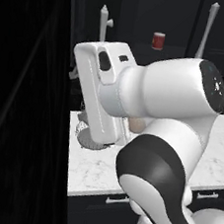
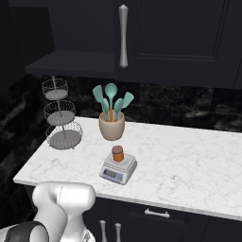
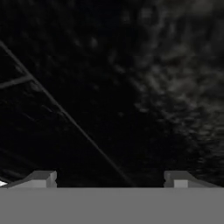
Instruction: Pick the jam and place it on the digital scale for weighing, and close the cabinet.
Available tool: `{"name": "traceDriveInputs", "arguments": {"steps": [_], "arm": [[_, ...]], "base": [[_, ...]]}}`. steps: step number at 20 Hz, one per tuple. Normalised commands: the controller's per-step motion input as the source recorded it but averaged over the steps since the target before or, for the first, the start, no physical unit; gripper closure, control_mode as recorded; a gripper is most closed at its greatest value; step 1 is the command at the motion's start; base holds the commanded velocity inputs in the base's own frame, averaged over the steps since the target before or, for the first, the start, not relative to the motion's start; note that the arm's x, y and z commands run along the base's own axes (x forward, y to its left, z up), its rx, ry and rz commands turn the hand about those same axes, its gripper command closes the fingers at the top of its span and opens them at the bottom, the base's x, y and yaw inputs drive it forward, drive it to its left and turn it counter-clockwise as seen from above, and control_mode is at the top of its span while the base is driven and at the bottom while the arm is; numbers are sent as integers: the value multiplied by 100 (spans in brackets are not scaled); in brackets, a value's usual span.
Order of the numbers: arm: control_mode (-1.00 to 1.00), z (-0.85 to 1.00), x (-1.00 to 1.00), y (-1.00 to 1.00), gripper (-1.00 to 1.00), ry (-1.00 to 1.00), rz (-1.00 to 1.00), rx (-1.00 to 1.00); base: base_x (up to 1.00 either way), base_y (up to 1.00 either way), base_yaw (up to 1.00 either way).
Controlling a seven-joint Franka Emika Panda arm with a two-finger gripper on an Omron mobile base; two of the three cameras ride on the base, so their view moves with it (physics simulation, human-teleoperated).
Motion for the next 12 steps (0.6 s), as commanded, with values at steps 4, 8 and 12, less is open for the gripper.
{"name": "traceDriveInputs", "arguments": {"steps": [4,8,12], "arm": [[-100,-40,100,0,-100,-2,-4,7],[-100,-24,97,-45,-100,0,-9,10],[-100,-7,97,-89,-100,0,-7,20]], "base": [[0,0,0],[0,0,0],[0,0,0]]}}
